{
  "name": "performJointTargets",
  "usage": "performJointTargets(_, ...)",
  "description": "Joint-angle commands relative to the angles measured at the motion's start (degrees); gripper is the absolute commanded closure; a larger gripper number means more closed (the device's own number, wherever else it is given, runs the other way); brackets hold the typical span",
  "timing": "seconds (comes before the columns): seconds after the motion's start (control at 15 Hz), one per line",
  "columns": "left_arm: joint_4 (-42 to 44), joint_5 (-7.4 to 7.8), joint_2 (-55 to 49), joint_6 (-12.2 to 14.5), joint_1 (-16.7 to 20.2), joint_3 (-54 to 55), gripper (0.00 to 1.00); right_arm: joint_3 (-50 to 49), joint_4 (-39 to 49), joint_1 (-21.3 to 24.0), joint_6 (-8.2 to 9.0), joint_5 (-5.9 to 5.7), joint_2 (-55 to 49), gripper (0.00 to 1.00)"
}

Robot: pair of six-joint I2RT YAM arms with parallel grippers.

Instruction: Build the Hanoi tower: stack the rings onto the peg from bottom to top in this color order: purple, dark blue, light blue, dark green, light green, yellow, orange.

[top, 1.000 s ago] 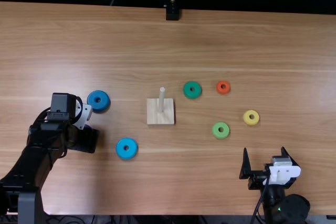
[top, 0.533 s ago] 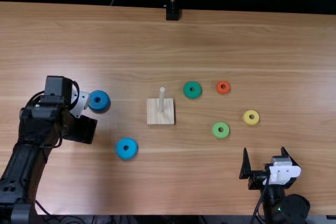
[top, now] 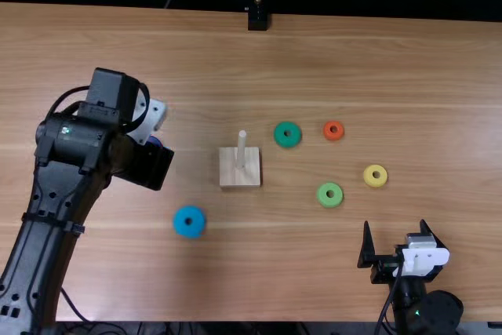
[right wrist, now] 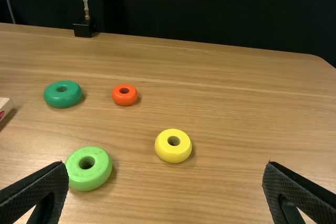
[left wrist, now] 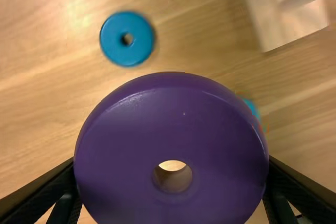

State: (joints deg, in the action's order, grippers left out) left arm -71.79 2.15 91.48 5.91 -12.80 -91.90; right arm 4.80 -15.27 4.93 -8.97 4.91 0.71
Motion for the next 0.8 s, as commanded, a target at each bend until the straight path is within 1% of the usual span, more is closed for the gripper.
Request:
performJointTargets(0.0,-0.8,0.59,2.8,-5.1,-2.6,-4.8,1.0,-3.9,-3.0,0.6,-0.2,-0.16,-0.7,0.0)
performJointTargets(0.07,-1.6,0.48,4.6,-6.4,-4.8,-7.9,1.0,-3.9,-3.0,0.6,-0.2,-0.16,-0.7,0.0)
performJointTargets(0.2,-3.1,0.48,7.7,-8.1,-7.9,-13.2,1.0,-3.9,-3.0,0.6,-0.2,-0.16,-0.7,0.0)
performJointTargets(0.4,-3.7,0.48,11.4,-10.9,-12.3,-18.2,1.0,-3.9,-3.0,0.6,-0.2,-0.16,-0.7,0.0)
performJointTargets(0.53,-3.6,0.48,13.9,-12.2,-14.6,-21.0,1.0,-3.9,-3.0,0.6,-0.2,-0.16,-0.7,0.0)
performJointTargets(0.73,-3.5,0.8,16.6,-13.0,-16.8,-23.2,1.0,-3.9,-3.0,0.6,-0.2,-0.16,-0.7,0.0)
